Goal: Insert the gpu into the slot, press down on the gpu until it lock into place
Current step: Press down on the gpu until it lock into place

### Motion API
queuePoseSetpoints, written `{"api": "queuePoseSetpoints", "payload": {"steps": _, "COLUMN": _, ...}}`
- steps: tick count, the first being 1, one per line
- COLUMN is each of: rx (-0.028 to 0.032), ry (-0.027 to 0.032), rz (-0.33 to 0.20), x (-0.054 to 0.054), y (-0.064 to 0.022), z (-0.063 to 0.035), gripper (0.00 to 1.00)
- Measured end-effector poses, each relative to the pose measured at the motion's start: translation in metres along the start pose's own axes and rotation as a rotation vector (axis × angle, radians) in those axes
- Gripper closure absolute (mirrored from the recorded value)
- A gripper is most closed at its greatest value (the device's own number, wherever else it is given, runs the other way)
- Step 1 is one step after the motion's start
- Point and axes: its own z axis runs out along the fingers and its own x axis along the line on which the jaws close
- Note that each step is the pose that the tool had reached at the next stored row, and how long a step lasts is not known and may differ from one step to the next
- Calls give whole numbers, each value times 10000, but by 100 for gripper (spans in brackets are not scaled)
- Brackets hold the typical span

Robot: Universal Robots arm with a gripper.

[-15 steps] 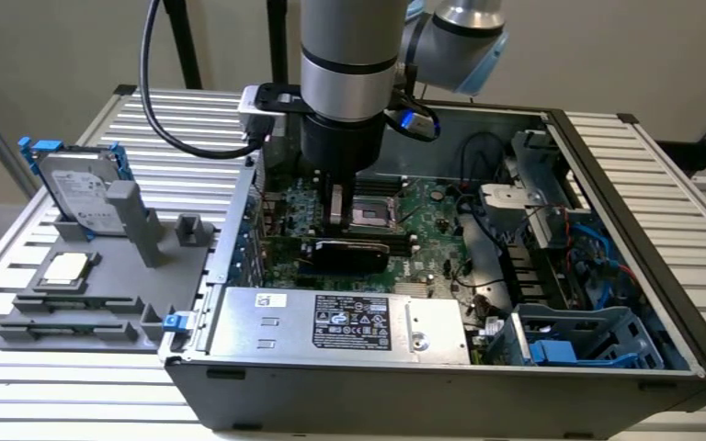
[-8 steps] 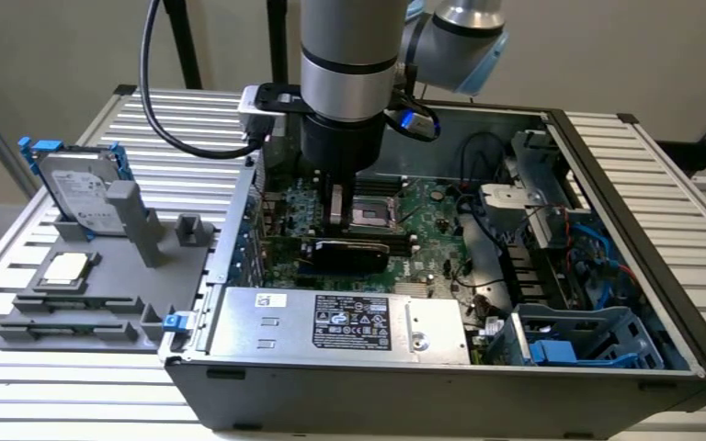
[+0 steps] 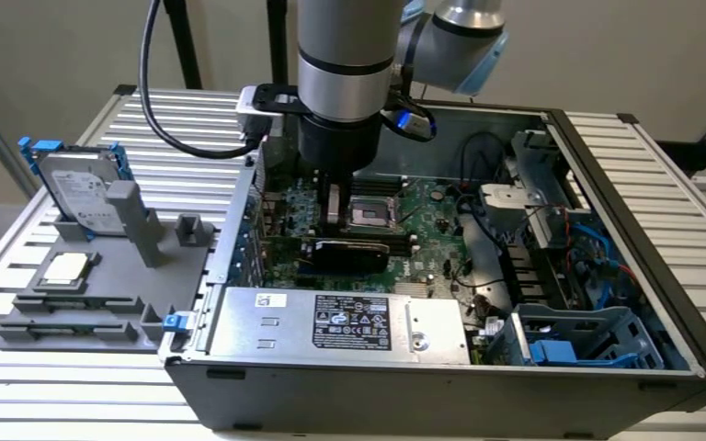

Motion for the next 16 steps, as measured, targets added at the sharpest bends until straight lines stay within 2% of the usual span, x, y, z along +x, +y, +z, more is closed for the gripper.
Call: {"api": "queuePoseSetpoints", "payload": {"steps": 16, "rx": 11, "ry": 2, "rz": 2, "x": -34, "y": 33, "z": 147, "gripper": 89}}
